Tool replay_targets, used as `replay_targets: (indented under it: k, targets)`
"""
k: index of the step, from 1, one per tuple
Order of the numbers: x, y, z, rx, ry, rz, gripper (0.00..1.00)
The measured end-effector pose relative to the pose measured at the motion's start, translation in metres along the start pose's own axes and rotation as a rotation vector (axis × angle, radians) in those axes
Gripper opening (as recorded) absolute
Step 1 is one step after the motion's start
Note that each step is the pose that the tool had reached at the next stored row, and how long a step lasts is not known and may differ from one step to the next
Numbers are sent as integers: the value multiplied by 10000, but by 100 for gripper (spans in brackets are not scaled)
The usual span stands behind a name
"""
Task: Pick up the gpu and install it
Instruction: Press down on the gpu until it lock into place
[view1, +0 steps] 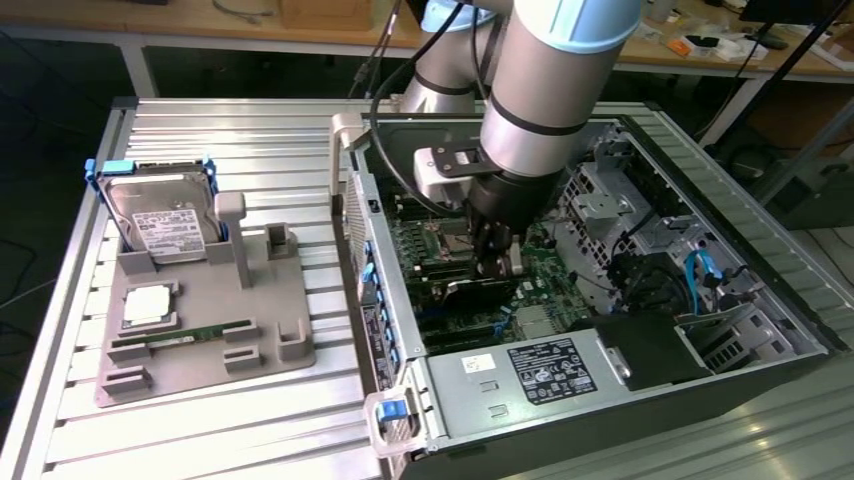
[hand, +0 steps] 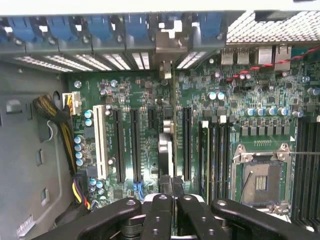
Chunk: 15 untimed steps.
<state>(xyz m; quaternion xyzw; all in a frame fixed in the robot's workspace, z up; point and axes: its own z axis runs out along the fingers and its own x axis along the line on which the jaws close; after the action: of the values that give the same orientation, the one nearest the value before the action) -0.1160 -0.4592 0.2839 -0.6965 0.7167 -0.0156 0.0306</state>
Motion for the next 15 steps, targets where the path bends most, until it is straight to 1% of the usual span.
replay_targets:
  k: [9, 10, 13, 15]
  targets:
    - [9, 303, -20, 40, -2, 0, 11]
    - [9, 326, -22, 40, -3, -1, 11]
    - [-18, 334, -22, 41, -3, 25, 11]
    - [-34, 334, -39, 42, 5, 108, 11]
